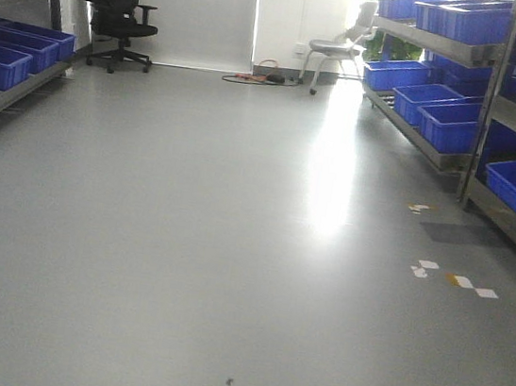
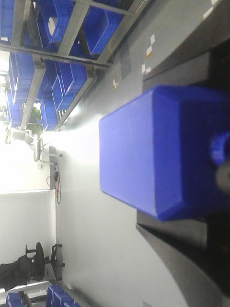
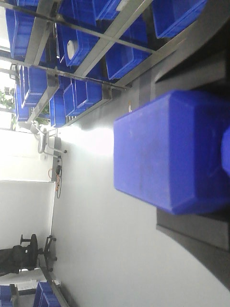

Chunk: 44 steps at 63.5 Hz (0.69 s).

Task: Pick and sort blue part to right shelf
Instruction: 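Drive forward between the blue-bin shelves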

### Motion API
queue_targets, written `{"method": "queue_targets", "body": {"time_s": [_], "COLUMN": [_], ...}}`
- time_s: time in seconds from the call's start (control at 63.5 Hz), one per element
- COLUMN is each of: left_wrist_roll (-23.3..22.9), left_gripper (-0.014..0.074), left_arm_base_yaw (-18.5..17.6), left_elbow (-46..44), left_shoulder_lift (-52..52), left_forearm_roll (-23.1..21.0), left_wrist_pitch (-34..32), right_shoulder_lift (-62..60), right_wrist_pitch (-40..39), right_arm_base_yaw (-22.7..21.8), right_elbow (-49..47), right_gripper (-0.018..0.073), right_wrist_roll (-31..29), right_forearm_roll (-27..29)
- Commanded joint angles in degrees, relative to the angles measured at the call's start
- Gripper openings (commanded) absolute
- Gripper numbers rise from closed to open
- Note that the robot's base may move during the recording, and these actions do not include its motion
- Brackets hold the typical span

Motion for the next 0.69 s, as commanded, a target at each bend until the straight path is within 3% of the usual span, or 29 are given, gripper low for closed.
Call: {"method": "queue_targets", "body": {"time_s": [0.0, 0.677], "left_wrist_roll": [-0.5, -0.5], "left_gripper": [0.0333, 0.0333], "left_arm_base_yaw": [-0.2, -0.2], "left_elbow": [-1.6, -1.6], "left_shoulder_lift": [0.8, 0.8], "left_forearm_roll": [-0.6, -0.6], "left_wrist_pitch": [-4.8, -4.8], "right_shoulder_lift": [0.3, 0.3], "right_wrist_pitch": [-5.7, -5.7], "right_arm_base_yaw": [-0.3, -0.3], "right_elbow": [-1.7, -1.7], "right_gripper": [0.0267, 0.0267], "right_wrist_roll": [-0.3, -0.3], "right_forearm_roll": [-0.4, -0.4]}}
